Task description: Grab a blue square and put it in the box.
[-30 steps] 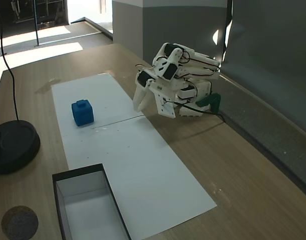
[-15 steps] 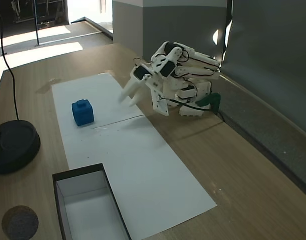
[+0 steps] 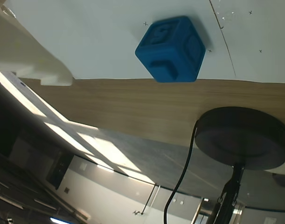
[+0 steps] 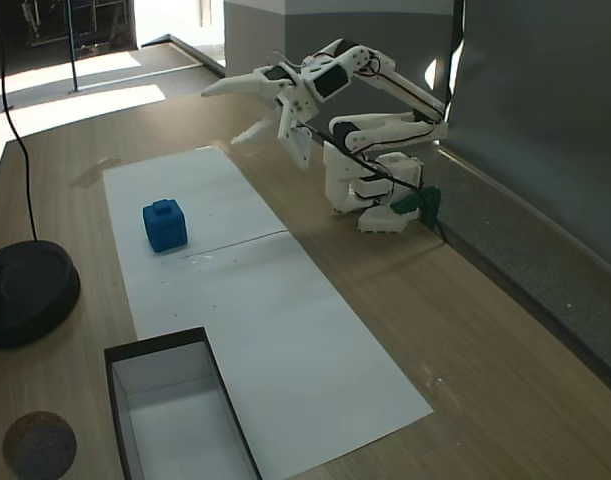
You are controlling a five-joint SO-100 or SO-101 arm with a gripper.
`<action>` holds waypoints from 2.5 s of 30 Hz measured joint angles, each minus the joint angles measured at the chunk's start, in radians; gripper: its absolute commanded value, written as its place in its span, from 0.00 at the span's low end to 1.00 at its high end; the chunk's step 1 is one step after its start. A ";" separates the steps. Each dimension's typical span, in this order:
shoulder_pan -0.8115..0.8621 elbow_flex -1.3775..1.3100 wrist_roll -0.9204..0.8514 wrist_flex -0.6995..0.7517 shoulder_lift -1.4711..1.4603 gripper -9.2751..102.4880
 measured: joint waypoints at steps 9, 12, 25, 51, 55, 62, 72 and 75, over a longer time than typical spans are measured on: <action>0.015 -0.575 0.006 0.233 -0.833 0.42; 0.015 -0.773 0.006 0.334 -1.103 0.42; 0.067 -1.287 0.032 0.512 -1.773 0.42; -0.075 -1.537 -0.043 0.540 -1.965 0.13; -0.304 -1.842 -0.038 0.641 -1.901 0.13; -0.698 -2.186 -0.037 0.580 -1.769 0.13; -0.788 -2.189 -0.037 0.350 -2.031 0.13; -0.788 -2.187 -0.037 0.328 -2.098 0.13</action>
